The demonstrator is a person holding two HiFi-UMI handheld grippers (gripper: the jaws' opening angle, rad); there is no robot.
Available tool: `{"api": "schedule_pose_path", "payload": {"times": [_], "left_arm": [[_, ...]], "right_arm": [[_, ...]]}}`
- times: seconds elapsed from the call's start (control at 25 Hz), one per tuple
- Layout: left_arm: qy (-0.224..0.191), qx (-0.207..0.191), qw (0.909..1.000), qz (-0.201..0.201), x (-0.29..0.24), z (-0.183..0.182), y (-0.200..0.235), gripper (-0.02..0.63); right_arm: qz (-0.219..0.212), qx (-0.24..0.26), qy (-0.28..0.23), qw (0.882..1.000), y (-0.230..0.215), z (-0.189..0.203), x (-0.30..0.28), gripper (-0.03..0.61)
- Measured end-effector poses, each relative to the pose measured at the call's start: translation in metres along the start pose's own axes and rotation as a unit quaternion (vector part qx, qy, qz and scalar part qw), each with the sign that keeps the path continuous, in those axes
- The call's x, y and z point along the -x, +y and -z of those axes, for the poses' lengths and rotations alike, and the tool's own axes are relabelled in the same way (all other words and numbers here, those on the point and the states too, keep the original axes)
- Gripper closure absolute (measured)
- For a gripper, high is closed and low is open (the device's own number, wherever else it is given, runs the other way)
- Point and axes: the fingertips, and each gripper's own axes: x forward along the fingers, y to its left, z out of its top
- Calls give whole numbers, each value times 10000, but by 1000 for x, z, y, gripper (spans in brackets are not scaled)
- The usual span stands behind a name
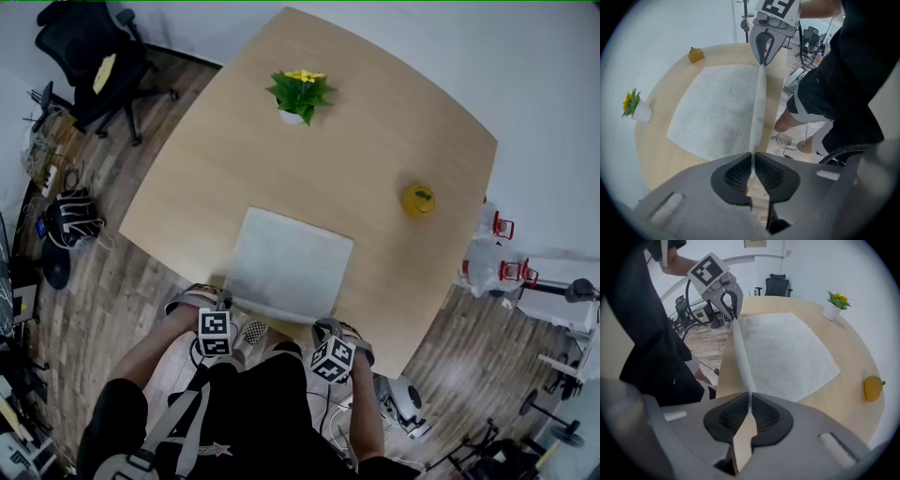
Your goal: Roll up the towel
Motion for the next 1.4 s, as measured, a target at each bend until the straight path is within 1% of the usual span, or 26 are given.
{"api": "schedule_pose_path", "payload": {"times": [0.08, 0.28, 0.76, 1.0, 1.24, 1.32, 1.4], "left_arm": [[13, -17, 10000, -28, 0, 0, 3, 580], [35, 83, 9999, -73, 0, -2, 13, 580], [49, 78, 9997, -237, -4, -4, 35, 577], [119, 81, 9992, -364, -9, -3, 43, 569], [75, 120, 9987, -489, -9, -4, 44, 568], [85, 141, 9984, -541, -8, -4, 44, 563], [65, 179, 9975, -675, -6, -3, 49, 538]], "right_arm": [[-60, -27, 7, 10000, -3, -1, 1, 551], [-139, -29, -8, 9999, -10, -3, 2, 551], [140, 94, -69, 9998, -33, -8, -4, 548], [474, 184, -117, 9986, -43, -8, -9, 537], [630, 132, -225, 9977, -45, -7, -10, 537], [770, 197, -229, 9966, -46, -7, -9, 533], [981, 247, -270, 9945, -49, -8, -7, 495]]}}
